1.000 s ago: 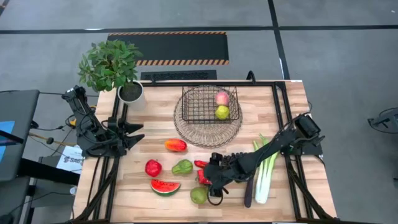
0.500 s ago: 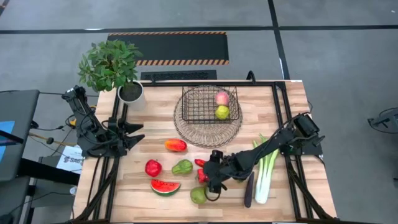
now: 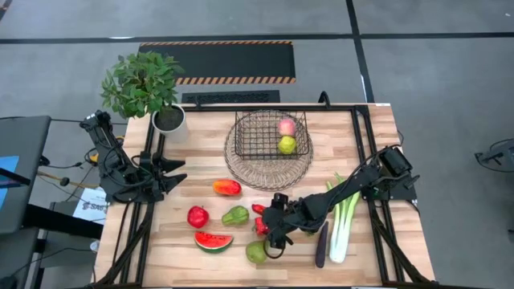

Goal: Build produce basket
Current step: Put the red bell pepper into the black wire basket

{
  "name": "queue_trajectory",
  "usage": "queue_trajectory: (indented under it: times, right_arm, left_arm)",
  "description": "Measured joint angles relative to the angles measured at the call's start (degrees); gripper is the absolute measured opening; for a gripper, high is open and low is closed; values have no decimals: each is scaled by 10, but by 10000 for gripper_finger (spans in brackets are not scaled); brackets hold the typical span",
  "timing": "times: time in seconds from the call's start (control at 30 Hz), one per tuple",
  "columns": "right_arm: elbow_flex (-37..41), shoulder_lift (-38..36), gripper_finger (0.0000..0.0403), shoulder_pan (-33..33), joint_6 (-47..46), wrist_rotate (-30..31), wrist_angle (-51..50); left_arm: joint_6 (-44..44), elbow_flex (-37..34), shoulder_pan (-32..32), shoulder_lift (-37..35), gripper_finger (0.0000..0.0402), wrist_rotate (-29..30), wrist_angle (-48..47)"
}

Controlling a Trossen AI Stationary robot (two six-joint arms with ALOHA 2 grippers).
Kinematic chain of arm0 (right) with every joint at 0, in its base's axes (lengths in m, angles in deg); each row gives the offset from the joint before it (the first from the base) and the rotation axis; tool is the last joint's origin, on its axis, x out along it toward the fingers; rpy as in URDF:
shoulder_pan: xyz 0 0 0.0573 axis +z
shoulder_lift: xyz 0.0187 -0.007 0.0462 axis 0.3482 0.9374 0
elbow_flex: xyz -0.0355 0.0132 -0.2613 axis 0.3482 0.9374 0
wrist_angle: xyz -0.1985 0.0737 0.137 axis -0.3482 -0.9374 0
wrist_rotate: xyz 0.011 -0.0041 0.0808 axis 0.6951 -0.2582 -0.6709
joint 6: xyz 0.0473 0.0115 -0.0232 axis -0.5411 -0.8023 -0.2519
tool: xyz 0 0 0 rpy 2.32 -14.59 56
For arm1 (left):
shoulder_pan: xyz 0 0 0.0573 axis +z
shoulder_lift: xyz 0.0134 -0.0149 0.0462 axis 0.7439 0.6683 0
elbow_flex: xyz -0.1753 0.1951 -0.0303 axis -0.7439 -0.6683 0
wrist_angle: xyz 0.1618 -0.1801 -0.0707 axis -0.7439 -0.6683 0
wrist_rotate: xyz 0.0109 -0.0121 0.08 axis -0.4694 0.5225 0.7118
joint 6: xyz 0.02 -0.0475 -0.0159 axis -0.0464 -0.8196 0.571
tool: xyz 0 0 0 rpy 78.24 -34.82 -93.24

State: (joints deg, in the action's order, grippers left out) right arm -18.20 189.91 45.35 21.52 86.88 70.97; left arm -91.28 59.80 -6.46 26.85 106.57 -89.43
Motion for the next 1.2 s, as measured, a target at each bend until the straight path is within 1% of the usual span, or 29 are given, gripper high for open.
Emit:
queue_trajectory:
  times: [1.07, 1.2]
  right_arm:
    - [0, 0, 383, 0, 2, -1, -4]
    - [1, 20, 383, 0, 2, -16, 1]
  left_arm:
    - [-3, 0, 0, 0, 315, 0, 0]
    - [-3, 0, 0, 0, 315, 0, 0]
